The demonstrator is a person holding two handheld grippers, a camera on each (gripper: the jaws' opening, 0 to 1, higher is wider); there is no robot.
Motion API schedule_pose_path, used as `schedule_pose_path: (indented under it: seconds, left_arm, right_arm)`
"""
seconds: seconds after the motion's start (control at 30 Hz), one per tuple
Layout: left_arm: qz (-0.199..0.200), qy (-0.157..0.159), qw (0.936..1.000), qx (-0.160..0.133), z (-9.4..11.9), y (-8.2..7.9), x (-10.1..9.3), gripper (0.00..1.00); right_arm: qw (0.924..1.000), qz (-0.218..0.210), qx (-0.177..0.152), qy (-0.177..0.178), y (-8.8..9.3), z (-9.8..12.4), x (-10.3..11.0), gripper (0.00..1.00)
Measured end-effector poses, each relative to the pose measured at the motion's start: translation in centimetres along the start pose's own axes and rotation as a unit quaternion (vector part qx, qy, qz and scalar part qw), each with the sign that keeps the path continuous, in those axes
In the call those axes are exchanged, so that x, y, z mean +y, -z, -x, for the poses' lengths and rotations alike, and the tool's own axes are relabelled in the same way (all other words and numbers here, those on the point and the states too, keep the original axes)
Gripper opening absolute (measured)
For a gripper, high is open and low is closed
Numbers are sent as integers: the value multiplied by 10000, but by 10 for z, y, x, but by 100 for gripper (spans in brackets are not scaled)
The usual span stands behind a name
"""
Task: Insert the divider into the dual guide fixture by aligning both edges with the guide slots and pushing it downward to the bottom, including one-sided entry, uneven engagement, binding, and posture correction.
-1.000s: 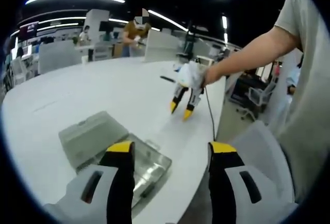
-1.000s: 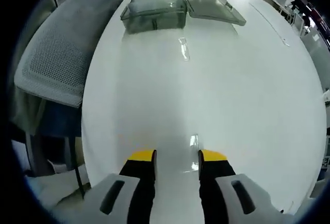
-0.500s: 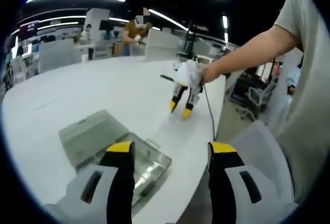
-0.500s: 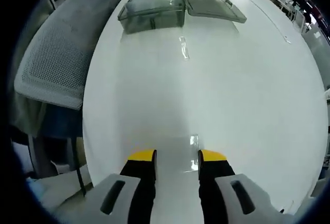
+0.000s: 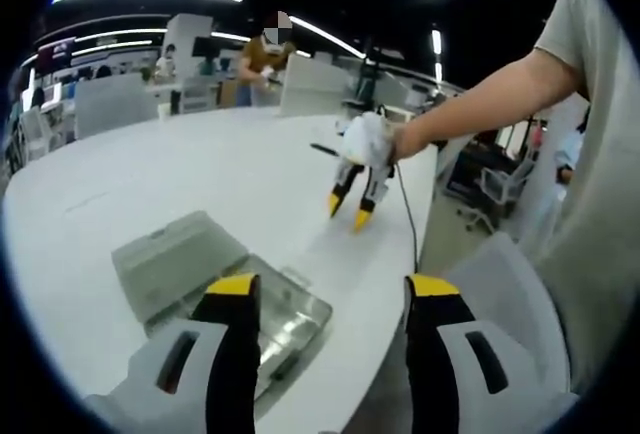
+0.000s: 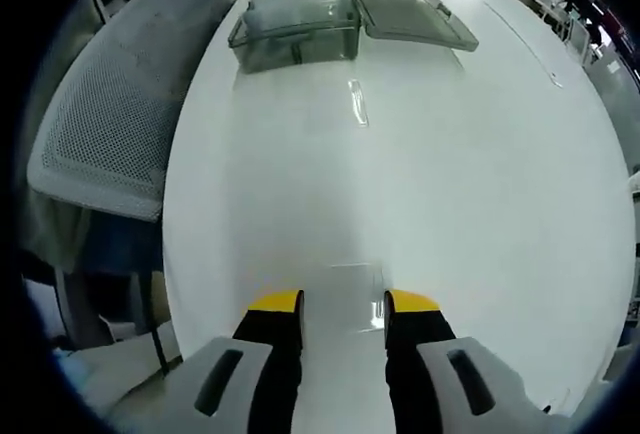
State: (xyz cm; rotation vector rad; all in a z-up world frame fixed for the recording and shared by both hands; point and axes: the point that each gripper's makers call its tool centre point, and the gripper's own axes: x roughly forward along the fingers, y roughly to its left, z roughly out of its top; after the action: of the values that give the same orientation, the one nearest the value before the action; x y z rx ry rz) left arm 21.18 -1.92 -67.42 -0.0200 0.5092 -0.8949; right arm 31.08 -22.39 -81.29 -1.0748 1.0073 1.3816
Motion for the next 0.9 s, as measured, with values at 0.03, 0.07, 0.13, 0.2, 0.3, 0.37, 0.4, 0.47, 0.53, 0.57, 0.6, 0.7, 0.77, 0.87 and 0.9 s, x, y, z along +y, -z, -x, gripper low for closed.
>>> schedule_pose_path:
  seconds: [0.03, 0.07, 0.13, 0.2, 0.3, 0.37, 0.4, 0.47, 0.53, 0.57, 0.6, 0.7, 0.77, 0.87, 0.9]
  left_arm:
    - [5, -4, 10000, 1, 0, 0, 0, 56]
    - [9, -8, 10000, -2, 0, 0, 0, 56]
    - [15, -8, 10000, -7, 0, 0, 0, 56]
    - [20, -11, 10000, -6, -1, 1, 1, 56]
    - [36, -20, 10000, 8, -1, 2, 2, 56]
    - [44, -26, 10000, 13, -1, 2, 2, 56]
    - [44, -29, 10000, 14, -1, 2, 2, 56]
    - [44, -33, 10000, 15, 0, 2, 2, 56]
    - [56, -34, 10000, 24, 0, 3, 3, 56]
    - [67, -38, 10000, 34, -1, 4, 3, 57]
    - [79, -43, 9999, 49, -1, 5, 3, 57]
    - [101, -49, 9999, 60, -1, 5, 3, 57]
    - [99, -56, 9999, 58, -1, 5, 3, 58]
    - [131, -73, 9999, 71, 0, 7, 5, 58]
    - [136, -75, 9999, 73, 0, 8, 5, 58]
  right_arm:
    - [10000, 10, -5, 8, -1, 0, 0, 27]
    - [10000, 16, -11, 9, -2, 0, 0, 27]
    - [10000, 29, -31, 23, -6, 1, 1, 27]
    - [10000, 46, -61, 44, -10, 3, 2, 27]
    - [9999, 74, -83, 64, -14, 4, 3, 27]
    - [9999, 95, -114, 80, -18, 6, 4, 27]
    - [9998, 109, -126, 94, -20, 7, 4, 27]
    - [9997, 146, -175, 120, -25, 8, 5, 27]
    - [9995, 182, -210, 142, -30, 9, 6, 27]
    - [9994, 195, -248, 153, -34, 10, 7, 27]
    - [9993, 193, -282, 160, -37, 11, 7, 27]
    - [9988, 223, -400, 183, -49, 14, 12, 27]
    - [9985, 265, -430, 191, -53, 14, 14, 27]
    - [9980, 314, -505, 210, -62, 16, 16, 27]
    - [9979, 324, -518, 217, -64, 16, 17, 27]
